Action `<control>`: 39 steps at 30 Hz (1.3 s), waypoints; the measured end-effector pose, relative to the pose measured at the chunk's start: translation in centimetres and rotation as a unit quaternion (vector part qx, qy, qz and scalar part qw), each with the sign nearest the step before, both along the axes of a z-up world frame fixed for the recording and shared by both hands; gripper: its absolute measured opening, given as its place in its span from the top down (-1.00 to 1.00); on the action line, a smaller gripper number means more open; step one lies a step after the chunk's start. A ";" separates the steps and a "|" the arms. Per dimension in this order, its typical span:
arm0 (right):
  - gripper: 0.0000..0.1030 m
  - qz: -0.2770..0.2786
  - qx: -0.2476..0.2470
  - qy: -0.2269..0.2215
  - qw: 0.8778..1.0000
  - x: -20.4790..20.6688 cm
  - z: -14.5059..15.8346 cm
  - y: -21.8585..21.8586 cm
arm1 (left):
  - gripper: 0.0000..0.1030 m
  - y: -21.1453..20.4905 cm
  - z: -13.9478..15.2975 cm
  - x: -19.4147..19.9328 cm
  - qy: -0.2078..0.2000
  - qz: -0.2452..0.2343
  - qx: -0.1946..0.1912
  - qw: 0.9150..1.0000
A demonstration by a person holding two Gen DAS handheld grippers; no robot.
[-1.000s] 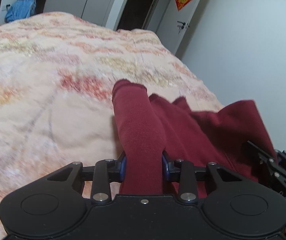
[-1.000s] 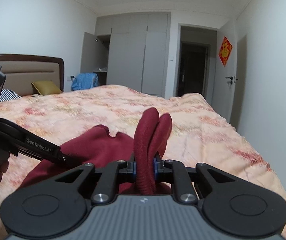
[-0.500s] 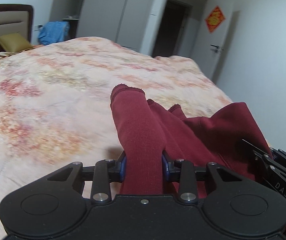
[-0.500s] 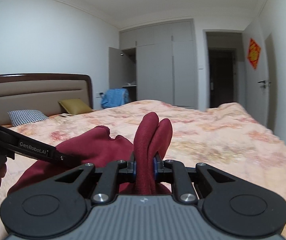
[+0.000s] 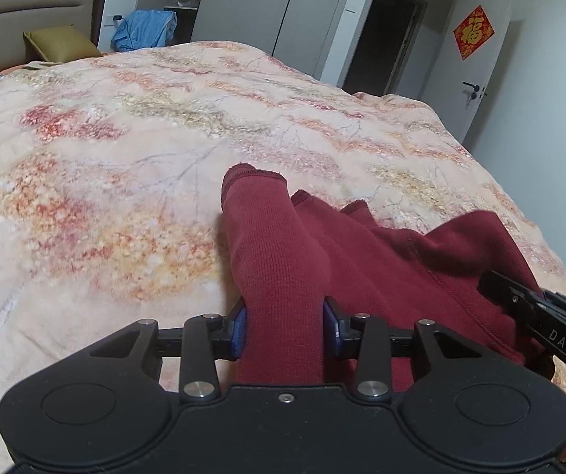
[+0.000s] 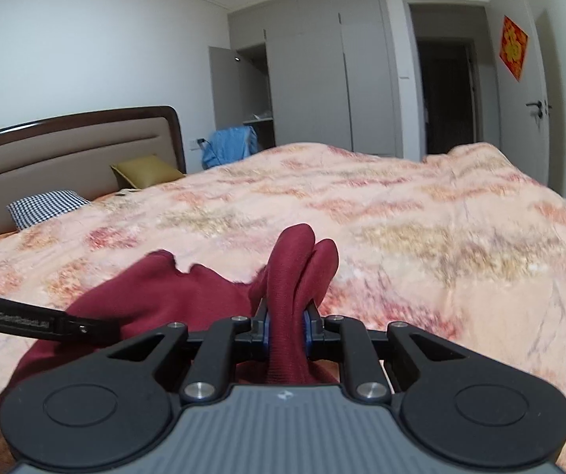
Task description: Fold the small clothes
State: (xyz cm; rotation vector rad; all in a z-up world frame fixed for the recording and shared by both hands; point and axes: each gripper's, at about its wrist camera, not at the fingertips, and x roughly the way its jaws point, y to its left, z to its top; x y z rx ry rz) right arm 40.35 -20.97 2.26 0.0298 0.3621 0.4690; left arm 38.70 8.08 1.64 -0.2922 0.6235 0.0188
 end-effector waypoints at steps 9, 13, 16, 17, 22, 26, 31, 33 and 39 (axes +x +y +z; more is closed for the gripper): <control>0.15 -0.027 -0.001 0.033 0.999 0.2 -1.8 -1.6 | -0.49 0.1 0.4 0.0 0.004 0.015 0.002 1.000; -0.19 -0.037 0.000 0.032 0.999 -0.3 -1.6 -2.2 | -0.76 -0.1 1.2 -0.5 -0.003 0.021 0.000 1.000; -0.49 -0.044 0.003 0.022 0.999 -0.8 -0.9 -2.8 | -0.87 -0.5 2.1 -1.2 -0.013 0.024 0.003 1.000; -0.53 -0.046 0.006 0.017 0.999 -1.0 -0.6 -2.9 | -0.89 -0.7 2.4 -1.4 -0.017 0.025 0.004 1.000; -0.94 -0.045 0.025 -0.012 0.999 -2.5 1.1 -3.8 | -0.98 -1.4 4.6 -3.0 -0.043 0.029 0.013 0.999; -0.99 -0.042 0.042 -0.035 0.998 -4.1 2.8 -4.4 | -0.98 -2.0 6.4 -4.7 -0.070 0.031 0.022 0.997; -0.99 -0.042 0.055 -0.068 0.995 -6.5 5.0 -5.0 | -0.99 -3.0 8.6 -7.7 -0.107 0.032 0.039 0.993; -0.99 -0.041 0.061 -0.081 0.994 -7.7 5.8 -5.3 | -0.99 -3.4 9.3 -8.9 -0.119 0.031 0.045 0.991; -0.99 -0.039 0.070 -0.114 0.990 -11.0 7.9 -6.2 | -0.99 -4.5 10.7 -12.5 -0.147 0.028 0.058 0.987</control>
